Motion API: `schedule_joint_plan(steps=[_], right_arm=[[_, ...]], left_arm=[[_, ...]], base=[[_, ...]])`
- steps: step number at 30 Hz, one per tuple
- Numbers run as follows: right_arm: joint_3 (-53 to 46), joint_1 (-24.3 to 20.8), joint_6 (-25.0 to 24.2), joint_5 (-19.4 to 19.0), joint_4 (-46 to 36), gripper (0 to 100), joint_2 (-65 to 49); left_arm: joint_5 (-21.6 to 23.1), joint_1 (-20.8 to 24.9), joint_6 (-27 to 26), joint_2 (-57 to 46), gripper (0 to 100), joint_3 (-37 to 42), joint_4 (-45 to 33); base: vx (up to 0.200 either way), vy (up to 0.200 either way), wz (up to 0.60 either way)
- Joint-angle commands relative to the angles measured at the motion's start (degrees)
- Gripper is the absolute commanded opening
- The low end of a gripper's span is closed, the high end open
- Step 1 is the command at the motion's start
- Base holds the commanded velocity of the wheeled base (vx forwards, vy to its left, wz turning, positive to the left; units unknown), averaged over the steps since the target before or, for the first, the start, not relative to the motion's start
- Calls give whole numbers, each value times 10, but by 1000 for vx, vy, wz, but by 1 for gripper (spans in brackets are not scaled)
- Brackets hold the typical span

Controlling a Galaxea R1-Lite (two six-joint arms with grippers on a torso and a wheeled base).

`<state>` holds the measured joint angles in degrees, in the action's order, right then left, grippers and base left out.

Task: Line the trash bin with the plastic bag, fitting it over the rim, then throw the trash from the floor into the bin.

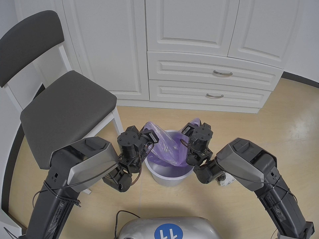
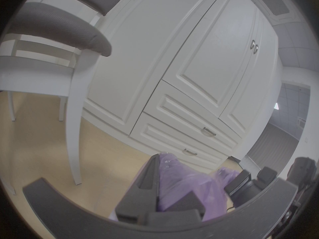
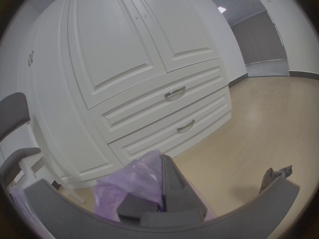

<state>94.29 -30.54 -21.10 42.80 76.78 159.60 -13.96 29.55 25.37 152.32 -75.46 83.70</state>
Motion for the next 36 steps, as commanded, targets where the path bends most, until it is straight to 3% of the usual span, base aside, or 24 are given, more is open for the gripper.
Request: schedule_joint_plan(steps=[1,6,15,20,21,29,30,32,36], right_arm=[[8,13,6,1,2,0,-1],[9,30,26,0,3,0,-9],[-3,87,150,-10,50,0,-8],[-36,102,218,-50,110,0,-3],[-64,104,233,-73,132,0,-5],[-156,105,257,-107,132,0,-25],[-210,105,258,-116,132,0,-47],[-240,105,258,-130,132,0,-62],[-293,106,258,-144,132,0,-95]], left_arm=[[14,-14,-9,-15,0,34,3],[67,-38,-30,-18,0,66,5],[97,-67,-68,-17,0,83,-3],[104,-75,-89,-15,0,90,0],[104,-78,-89,-14,0,90,0],[115,-86,-95,-13,0,102,-3],[142,-94,-112,-15,0,124,-3],[155,-99,-124,-16,0,137,-3],[161,-106,-135,-16,0,141,-6]], base=[[0,0,0],[0,0,0],[0,0,0],[0,0,0],[0,0,0],[0,0,0],[0,0,0],[0,0,0],[0,0,0]])
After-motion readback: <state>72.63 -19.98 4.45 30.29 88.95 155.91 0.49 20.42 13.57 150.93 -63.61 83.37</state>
